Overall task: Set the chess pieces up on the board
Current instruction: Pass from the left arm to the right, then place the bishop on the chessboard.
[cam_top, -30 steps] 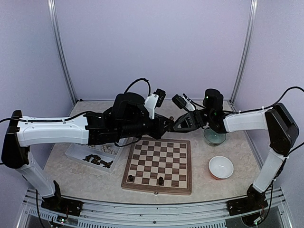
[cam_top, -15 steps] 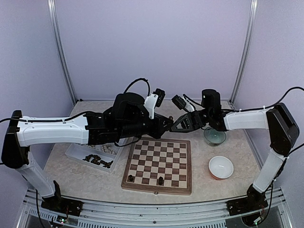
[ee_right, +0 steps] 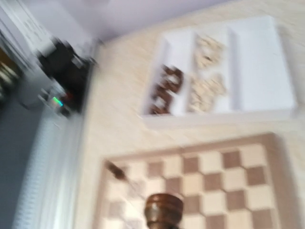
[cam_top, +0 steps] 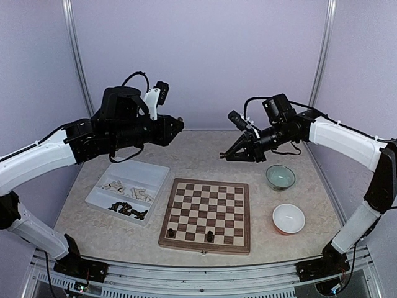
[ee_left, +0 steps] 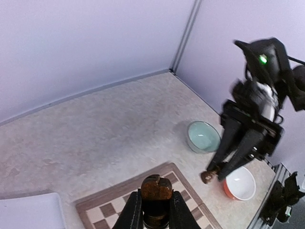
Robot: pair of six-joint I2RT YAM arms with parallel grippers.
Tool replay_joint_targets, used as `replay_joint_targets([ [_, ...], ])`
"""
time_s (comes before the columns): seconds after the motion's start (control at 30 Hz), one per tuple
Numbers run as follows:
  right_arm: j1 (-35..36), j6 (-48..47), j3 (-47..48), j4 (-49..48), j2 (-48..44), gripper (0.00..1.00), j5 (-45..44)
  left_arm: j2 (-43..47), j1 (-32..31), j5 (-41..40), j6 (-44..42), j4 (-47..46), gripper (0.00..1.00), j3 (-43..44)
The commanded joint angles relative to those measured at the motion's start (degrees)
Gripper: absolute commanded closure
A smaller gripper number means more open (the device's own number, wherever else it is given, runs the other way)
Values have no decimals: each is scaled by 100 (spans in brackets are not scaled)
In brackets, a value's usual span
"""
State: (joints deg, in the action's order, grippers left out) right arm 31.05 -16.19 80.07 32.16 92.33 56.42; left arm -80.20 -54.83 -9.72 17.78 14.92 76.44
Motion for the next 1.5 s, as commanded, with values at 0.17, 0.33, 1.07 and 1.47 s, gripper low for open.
replay_joint_targets([
  [0.17,1226,-2654,-25,2630,-526,98,-2879,295,958,-127,-528,548,82,227],
  [0.33,1998,-2743,-733,2653,-447,98,-4042,265,1179,72,-668,214,82,-92],
  [1.07,2854,-2290,-289,2778,1238,82,-4827,662,2125,1153,-628,-661,83,-1342],
  [1.47,2852,-2333,-636,2527,804,54,-4453,617,2125,1279,-593,-672,82,-1352],
])
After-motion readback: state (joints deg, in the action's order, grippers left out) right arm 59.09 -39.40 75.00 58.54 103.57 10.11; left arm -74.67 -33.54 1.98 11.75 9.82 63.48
